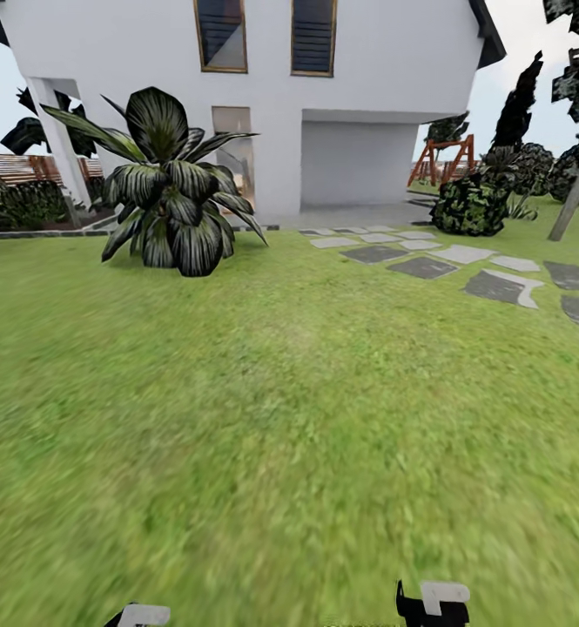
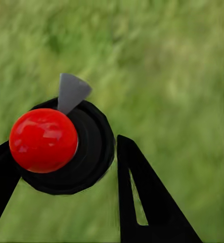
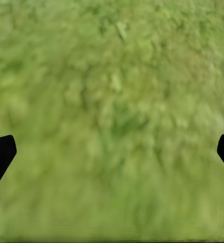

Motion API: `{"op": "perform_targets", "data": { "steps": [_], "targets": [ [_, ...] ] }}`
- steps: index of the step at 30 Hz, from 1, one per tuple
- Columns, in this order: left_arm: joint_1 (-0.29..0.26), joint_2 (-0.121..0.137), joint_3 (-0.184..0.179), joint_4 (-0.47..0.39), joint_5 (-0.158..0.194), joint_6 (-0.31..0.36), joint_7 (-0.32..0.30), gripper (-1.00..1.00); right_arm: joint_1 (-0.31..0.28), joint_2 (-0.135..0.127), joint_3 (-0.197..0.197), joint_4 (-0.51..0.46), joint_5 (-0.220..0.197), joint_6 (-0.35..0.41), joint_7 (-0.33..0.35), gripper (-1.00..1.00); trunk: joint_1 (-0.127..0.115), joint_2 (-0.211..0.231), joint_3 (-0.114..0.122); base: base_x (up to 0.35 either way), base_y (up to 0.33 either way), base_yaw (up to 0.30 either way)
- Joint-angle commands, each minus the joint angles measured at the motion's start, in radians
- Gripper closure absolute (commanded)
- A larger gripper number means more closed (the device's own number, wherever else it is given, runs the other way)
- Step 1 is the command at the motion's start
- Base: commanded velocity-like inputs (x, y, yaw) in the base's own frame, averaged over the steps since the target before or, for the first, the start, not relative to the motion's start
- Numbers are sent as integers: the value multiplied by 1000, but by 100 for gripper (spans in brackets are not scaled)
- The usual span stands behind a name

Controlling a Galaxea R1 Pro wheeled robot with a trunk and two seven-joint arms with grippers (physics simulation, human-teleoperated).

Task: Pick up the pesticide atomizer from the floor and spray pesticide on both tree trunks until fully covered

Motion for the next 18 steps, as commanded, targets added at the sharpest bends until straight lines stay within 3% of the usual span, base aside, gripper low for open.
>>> {"op": "perform_targets", "data": {
  "steps": [1, 6, 12, 18],
  "targets": [
    [0, 0, -8, 0, -3, -3, 9, 100, -1, 0, -1, 1, 10, 0, -9, -100, 0, 0, -1, 0, 0, -300],
    [0, 0, -8, 0, -2, -3, 9, 100, -1, 0, -1, 0, 10, 0, -9, -100, 0, 0, -3, 0, 0, -284],
    [0, -1, -8, 0, -2, -1, 9, 100, -1, 3, 1, 1, 11, 1, -9, -100, 0, 0, -4, 0, 0, -88],
    [0, -1, -8, 0, -2, 2, 9, 100, -1, 1, -2, 0, 10, 1, -10, -100, 0, 0, -4, 0, 0, -281]
  ]
}}
